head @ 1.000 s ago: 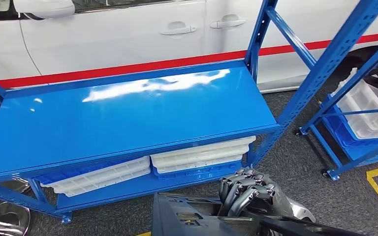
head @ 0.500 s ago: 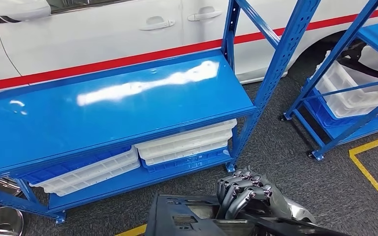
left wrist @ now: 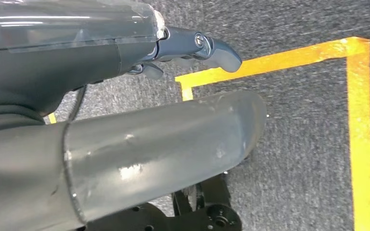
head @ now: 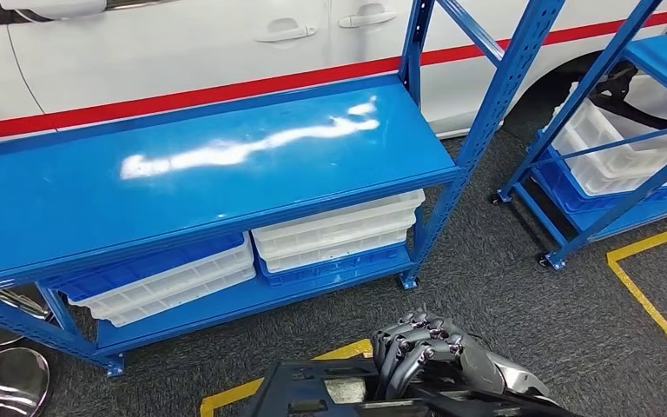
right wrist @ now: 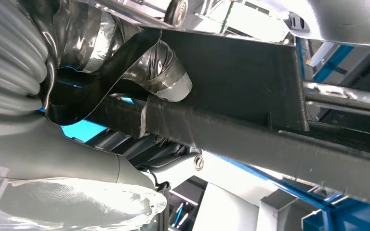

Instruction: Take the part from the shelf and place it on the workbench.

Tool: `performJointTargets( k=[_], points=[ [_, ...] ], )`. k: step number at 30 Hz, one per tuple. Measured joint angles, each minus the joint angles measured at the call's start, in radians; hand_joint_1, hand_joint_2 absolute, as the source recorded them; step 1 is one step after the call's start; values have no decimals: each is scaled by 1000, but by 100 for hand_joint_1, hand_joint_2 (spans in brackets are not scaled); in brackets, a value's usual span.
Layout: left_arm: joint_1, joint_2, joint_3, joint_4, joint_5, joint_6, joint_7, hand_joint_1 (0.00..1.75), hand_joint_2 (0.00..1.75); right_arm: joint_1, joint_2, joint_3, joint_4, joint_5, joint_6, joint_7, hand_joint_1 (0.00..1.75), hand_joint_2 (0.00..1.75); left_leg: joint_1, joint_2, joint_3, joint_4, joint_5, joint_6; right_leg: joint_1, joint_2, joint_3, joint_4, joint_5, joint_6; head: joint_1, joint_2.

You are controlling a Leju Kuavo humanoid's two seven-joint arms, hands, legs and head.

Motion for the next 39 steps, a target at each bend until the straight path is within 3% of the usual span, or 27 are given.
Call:
performJointTargets(
  k=[2, 4, 5, 7, 9, 10, 11, 12, 14, 15, 17, 18, 20, 21, 22, 24, 25, 26, 28, 29, 30, 32, 33, 36, 37, 39],
  points=[
    [0, -4, 0, 1, 0, -1, 0, 0, 0, -3, -1, 1, 0, -5, 0, 0, 175, 175, 1, 0, -9, 1, 15, -9, 11, 1, 60, -99, -3, -16, 0, 0],
    [0, -4, 0, 1, -1, -1, 0, 0, 0, -3, -3, 2, 0, -12, 0, -1, 175, 175, 5, 0, -16, 0, 27, -22, 14, 1, 61, -124, 5, -19, 0, 0],
    [0, -2, 1, 1, -1, -1, 0, 0, 0, -4, -4, 3, 0, -15, 0, -1, 175, 175, 6, -1, -21, 6, 18, -28, 12, -1, 55, -129, 17, -22, 0, 0],
    [2, -1, 1, 1, -1, -2, 0, 0, 0, -3, -5, 4, 1, -20, 1, -2, 175, 175, 7, -4, -43, 61, -52, -38, 4, -6, 35, -136, 41, -30, 0, 0],
    [2, 1, 2, 1, -2, -2, -1, 0, 0, -2, -5, 4, 3, -24, 3, -2, 175, 175, 11, -5, -75, 178, -150, -46, 4, -8, 3, -128, 61, -33, 0, 0],
    [2, 2, 2, 1, -2, -2, -1, 0, 0, -1, -6, 4, 3, -25, 4, -2, 175, 175, 13, -5, -86, 238, -175, -51, 3, -8, -16, -121, 70, -32, 0, 0],
    [2, 4, 2, 1, -2, -2, -1, 0, 0, 0, -6, 5, 4, -25, 6, -2, 175, 175, 15, -6, -86, 278, -172, -56, 2, -8, -36, -113, 79, -29, 0, 0],
    [2, 6, 2, 1, -2, -2, -1, 0, 0, 1, -6, 5, 4, -26, 7, -3, 175, 175, 17, -5, -75, 291, -147, -60, -1, -8, -57, -103, 87, -26, 0, 0],
    [1, 10, 2, 1, -2, -2, -2, 0, 0, 4, -6, 5, 5, -26, 8, -5, 175, 175, 22, -6, -5, 220, -87, -67, -6, -8, -98, -82, 102, -15, 0, 0],
    [0, 12, 2, 1, -1, -2, -2, 0, 0, 6, -6, 5, 4, -26, 7, -8, 175, 175, 24, -7, 49, 147, -82, -69, -7, -8, -113, -72, 109, -9, 0, 0],
    [-1, 14, 2, 1, -1, -2, -4, 0, 0, 11, -6, 5, 3, -25, 0, -15, 175, 175, 23, -11, 132, 19, -105, -62, -7, -8, -129, -65, 127, 4, 0, 0],
    [-1, 16, 3, 1, -1, -2, -5, 0, 0, 13, -6, 4, 2, -24, -5, -19, 175, 175, 19, -13, 148, -14, -114, -54, -6, -8, -131, -68, 138, 9, 0, 0],
    [0, 16, 5, 1, -1, -2, -6, 0, 0, 20, -6, 1, 2, -24, -18, -26, 175, 175, 19, -11, 138, -25, -102, -35, -8, -6, -136, -73, 149, 21, 0, 0],
    [1, 17, 6, 1, -1, -2, -6, 0, 0, 26, -6, -2, 1, -24, -23, -29, 175, 175, 21, -8, 129, -27, -92, -24, -10, -4, -142, -61, 127, 27, 0, 0],
    [2, 17, 7, 1, -1, -1, -6, 0, 0, 32, -6, -6, 0, -25, -27, -32, 175, 175, 22, -4, 118, -28, -81, -14, -12, -2, -153, -31, 87, 32, 0, 0],
    [2, 17, 8, 1, -1, 0, -7, 0, 0, 42, -8, -14, -2, -25, -31, -37, 175, 175, 21, 1, 92, -27, -60, -3, -16, 0, -181, 84, -19, 40, 0, 0],
    [2, 17, 8, 1, -1, 0, -8, 0, 0, 47, -8, -18, -3, -26, -33, -39, 175, 175, 20, 3, 78, -26, -51, -2, -16, 0, -191, 146, -49, 42, 0, 0],
    [2, 17, 8, 1, -2, 2, -8, 0, 0, 52, -9, -22, -4, -25, -35, -40, 175, 175, 19, 4, 64, -24, -41, -2, -16, 0, -193, 194, -51, 43, 0, 0],
    [2, 17, 10, 1, -1, 4, -8, 0, 0, 59, -9, -29, -4, -25, -37, -42, 175, 175, 18, 8, 35, -18, -24, -5, -16, 0, -161, 208, 11, 41, 0, 0],
    [2, 17, 11, 1, -1, 4, -7, 0, 0, 62, -9, -32, -5, -25, -37, -43, 175, 175, 18, 12, 23, -15, -16, -7, -15, -5, -122, 168, 43, 38, 0, 0],
    [3, 17, 13, 1, -1, 5, -6, 0, 0, 64, -9, -34, -7, -24, -36, -43, 175, 175, 16, 16, 15, -12, -9, -9, -13, -19, -67, 102, 53, 33, 0, 0],
    [8, 18, 17, 1, -1, 7, -4, 0, 0, 65, -9, -40, -12, -23, -37, -44, 175, 175, 14, 25, 9, -7, 1, -18, -4, -45, 36, -45, 21, 19, 0, 0],
    [10, 18, 19, 1, -1, 8, -2, 0, 0, 66, -10, -43, -14, -20, -37, -45, 175, 175, 13, 31, 8, -6, 6, -24, 1, -50, 63, -92, 1, 12, 0, 0],
    [10, 20, 24, 1, -1, 9, 0, 0, 0, 77, -13, -53, -15, -12, -38, -46, 175, 175, 14, 43, -4, 7, 0, -43, -1, -28, 61, -124, 1, -11, 0, 0],
    [11, 21, 24, 1, -1, 9, 0, 0, 0, 80, -14, -55, -15, -10, -38, -46, 175, 175, 15, 35, -15, 34, -26, -47, -3, -20, 53, -125, 10, -19, 0, 0],
    [11, 23, 24, 1, -1, 11, 0, 0, 0, 85, -15, -56, -14, -7, -37, -46, 175, 175, 15, 8, -58, 147, -108, -50, 0, -3, 34, -121, 24, -32, 0, 0]
  ],
)
